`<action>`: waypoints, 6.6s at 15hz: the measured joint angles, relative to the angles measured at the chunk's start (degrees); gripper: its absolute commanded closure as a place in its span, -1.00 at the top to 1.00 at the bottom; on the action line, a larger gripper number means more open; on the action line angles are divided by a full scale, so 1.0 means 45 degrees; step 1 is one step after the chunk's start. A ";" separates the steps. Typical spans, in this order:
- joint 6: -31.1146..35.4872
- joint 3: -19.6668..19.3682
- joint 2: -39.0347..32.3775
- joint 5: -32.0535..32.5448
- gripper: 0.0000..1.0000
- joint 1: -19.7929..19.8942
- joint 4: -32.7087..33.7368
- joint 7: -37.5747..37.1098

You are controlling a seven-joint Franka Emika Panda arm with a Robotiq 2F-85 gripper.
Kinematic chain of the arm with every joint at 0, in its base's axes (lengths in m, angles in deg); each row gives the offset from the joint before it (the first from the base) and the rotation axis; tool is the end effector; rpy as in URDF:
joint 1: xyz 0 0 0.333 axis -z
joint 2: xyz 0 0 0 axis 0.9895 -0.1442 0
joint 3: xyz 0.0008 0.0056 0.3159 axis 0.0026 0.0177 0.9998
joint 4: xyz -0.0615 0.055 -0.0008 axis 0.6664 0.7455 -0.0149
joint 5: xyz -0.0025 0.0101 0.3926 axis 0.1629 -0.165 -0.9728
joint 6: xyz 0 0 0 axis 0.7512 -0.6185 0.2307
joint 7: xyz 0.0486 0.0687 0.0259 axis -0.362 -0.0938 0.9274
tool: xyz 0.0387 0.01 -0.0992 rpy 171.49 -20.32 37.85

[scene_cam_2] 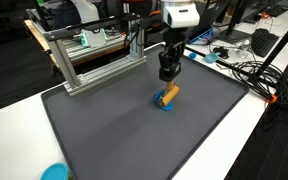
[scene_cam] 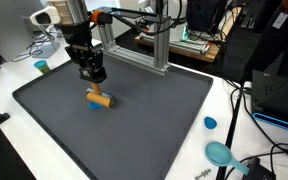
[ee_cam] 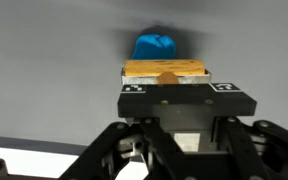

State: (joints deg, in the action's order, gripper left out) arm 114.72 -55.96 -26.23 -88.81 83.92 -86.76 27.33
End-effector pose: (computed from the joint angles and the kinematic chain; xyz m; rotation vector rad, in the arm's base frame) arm 0.6747 -0.0201 0.3163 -3.1240 -0.2385 -0.1896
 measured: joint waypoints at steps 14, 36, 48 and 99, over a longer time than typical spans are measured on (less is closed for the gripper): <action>-0.1868 -0.0282 -0.0391 0.0687 -0.57 -0.0084 0.0732 -0.0727; -0.3069 0.0423 0.0252 0.0748 -0.57 -0.0149 0.1385 0.0913; -0.6382 0.0937 0.0907 0.0983 -0.57 -0.0253 0.1657 0.4006; -0.3870 0.0776 -0.1273 0.0532 -0.57 0.1010 0.2385 1.6222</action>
State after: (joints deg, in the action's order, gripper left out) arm 97.31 -52.47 -31.96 -86.42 88.46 -76.03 100.33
